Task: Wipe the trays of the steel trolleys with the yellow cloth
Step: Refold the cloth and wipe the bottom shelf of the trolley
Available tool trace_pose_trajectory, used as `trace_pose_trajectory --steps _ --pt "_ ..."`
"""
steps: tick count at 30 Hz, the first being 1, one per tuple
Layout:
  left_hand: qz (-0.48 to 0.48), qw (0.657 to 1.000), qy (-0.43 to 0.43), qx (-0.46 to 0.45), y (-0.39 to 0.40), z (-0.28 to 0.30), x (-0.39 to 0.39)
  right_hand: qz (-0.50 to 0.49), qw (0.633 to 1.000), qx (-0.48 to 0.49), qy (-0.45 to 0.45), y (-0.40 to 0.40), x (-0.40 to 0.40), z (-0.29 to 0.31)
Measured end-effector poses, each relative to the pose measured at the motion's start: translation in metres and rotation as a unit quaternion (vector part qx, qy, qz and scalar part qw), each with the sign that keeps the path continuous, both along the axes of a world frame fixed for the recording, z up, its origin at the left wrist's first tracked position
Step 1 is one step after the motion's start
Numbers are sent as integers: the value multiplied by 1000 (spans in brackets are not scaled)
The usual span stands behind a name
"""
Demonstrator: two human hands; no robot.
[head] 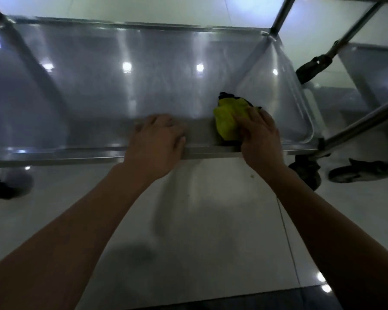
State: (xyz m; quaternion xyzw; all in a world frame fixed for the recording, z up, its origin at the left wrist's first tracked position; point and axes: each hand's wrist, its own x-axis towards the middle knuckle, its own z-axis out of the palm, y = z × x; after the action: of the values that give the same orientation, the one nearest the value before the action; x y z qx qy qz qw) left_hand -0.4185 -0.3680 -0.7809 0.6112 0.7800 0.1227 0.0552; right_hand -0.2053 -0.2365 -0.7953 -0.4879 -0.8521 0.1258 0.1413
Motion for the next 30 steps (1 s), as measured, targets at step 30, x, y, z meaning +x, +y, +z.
trace_pose_trajectory --steps 30 --pt "69 993 4 -93 -26 -15 -85 110 993 -32 -21 -19 -166 -17"
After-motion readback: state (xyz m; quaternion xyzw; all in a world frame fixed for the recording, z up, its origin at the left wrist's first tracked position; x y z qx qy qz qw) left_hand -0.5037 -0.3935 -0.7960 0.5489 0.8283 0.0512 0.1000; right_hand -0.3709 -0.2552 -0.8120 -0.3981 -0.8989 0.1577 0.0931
